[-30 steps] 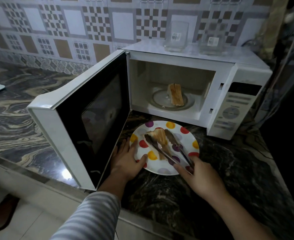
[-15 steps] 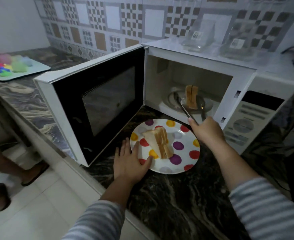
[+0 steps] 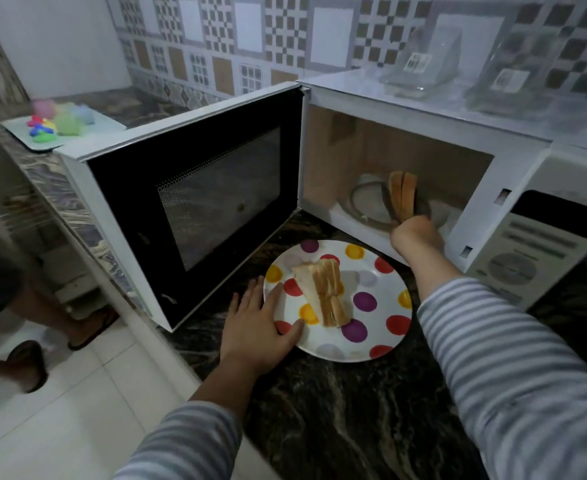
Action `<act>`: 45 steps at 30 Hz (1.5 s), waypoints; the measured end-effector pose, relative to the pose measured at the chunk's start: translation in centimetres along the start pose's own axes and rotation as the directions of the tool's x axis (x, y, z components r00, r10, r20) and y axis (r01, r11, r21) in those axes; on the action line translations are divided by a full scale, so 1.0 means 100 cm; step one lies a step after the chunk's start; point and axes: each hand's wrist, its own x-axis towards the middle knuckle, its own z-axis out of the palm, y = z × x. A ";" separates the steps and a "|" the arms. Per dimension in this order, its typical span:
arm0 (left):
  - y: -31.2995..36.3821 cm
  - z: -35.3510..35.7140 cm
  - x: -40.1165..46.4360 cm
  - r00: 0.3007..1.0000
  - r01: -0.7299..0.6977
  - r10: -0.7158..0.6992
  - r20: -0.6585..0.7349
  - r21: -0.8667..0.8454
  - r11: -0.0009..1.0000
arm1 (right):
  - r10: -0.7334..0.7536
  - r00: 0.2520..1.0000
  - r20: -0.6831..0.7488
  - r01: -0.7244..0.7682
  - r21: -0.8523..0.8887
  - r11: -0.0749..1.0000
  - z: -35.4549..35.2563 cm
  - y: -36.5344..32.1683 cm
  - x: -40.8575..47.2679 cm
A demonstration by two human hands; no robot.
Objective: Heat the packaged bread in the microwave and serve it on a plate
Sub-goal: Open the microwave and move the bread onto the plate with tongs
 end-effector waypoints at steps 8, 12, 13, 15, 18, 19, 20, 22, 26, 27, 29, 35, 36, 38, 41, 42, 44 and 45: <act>-0.002 0.002 0.002 1.000 -0.021 0.021 0.013 -0.016 1.000 | -0.059 0.995 -0.074 0.056 -0.051 0.997 0.007 0.012 -0.002; -0.002 0.005 0.003 1.000 -0.031 0.031 0.002 -0.020 0.999 | -0.131 0.989 -0.070 0.129 -0.041 0.991 0.003 0.016 -0.019; -0.003 0.006 0.003 0.999 -0.033 0.034 0.001 -0.021 0.999 | -0.151 0.986 -0.068 0.150 -0.024 0.988 0.001 0.017 -0.026; -0.003 0.006 0.003 0.999 -0.037 0.037 0.004 -0.020 0.999 | -0.206 0.977 -0.054 0.207 0.030 0.978 -0.005 0.022 -0.042; -0.003 0.005 0.003 0.999 -0.040 0.040 0.013 -0.018 0.999 | -0.307 0.952 -0.016 0.306 0.138 0.942 -0.013 0.036 -0.072; -0.003 0.005 0.003 0.999 -0.039 0.039 0.017 -0.017 0.999 | -0.339 0.941 -0.004 0.335 0.159 0.929 -0.017 0.043 -0.084; -0.003 0.004 0.002 0.999 -0.036 0.037 0.021 -0.016 0.999 | -0.365 0.931 0.004 0.360 0.158 0.920 -0.021 0.051 -0.094; -0.003 0.003 0.002 0.999 -0.033 0.033 0.025 -0.008 0.999 | -0.398 0.917 0.026 0.392 0.137 0.910 -0.027 0.068 -0.111; -0.004 0.003 0.003 0.998 -0.035 0.035 0.044 0.006 0.999 | -0.401 0.914 0.058 0.394 0.108 0.913 -0.029 0.104 -0.129; -0.004 0.003 0.003 0.998 -0.038 0.038 0.053 0.007 0.999 | -0.402 0.913 0.075 0.393 0.107 0.913 -0.028 0.111 -0.131; -0.006 0.002 0.004 0.996 -0.048 0.047 0.072 0.011 0.999 | -0.392 0.912 0.117 0.385 0.079 0.919 -0.027 0.120 -0.136; -0.011 0.000 0.004 0.991 -0.075 0.074 0.114 0.003 0.997 | -0.360 0.913 0.191 0.365 0.010 0.931 -0.015 0.132 -0.156; -0.012 -0.001 0.004 0.989 -0.081 0.080 0.122 -0.003 0.997 | -0.357 0.914 0.193 0.365 -0.009 0.931 -0.014 0.133 -0.160; -0.015 -0.003 0.005 0.985 -0.094 0.094 0.144 -0.007 0.996 | -0.357 0.916 0.186 0.366 -0.019 0.930 -0.013 0.135 -0.165; -0.019 -0.006 0.005 0.977 -0.129 0.126 0.170 0.003 0.992 | -0.339 0.922 0.189 0.347 -0.008 0.938 -0.018 0.136 -0.172; -0.020 -0.007 0.005 0.976 -0.139 0.137 0.169 0.001 0.990 | -0.336 0.922 0.193 0.341 0.008 0.940 -0.022 0.137 -0.175; -0.023 -0.006 0.005 0.973 -0.155 0.154 0.173 -0.002 0.988 | -0.333 0.922 0.196 0.335 0.025 0.942 -0.034 0.138 -0.180; -0.024 -0.006 0.005 0.971 -0.158 0.157 0.179 -0.008 0.987 | -0.330 0.922 0.201 0.329 0.036 0.944 -0.041 0.139 -0.183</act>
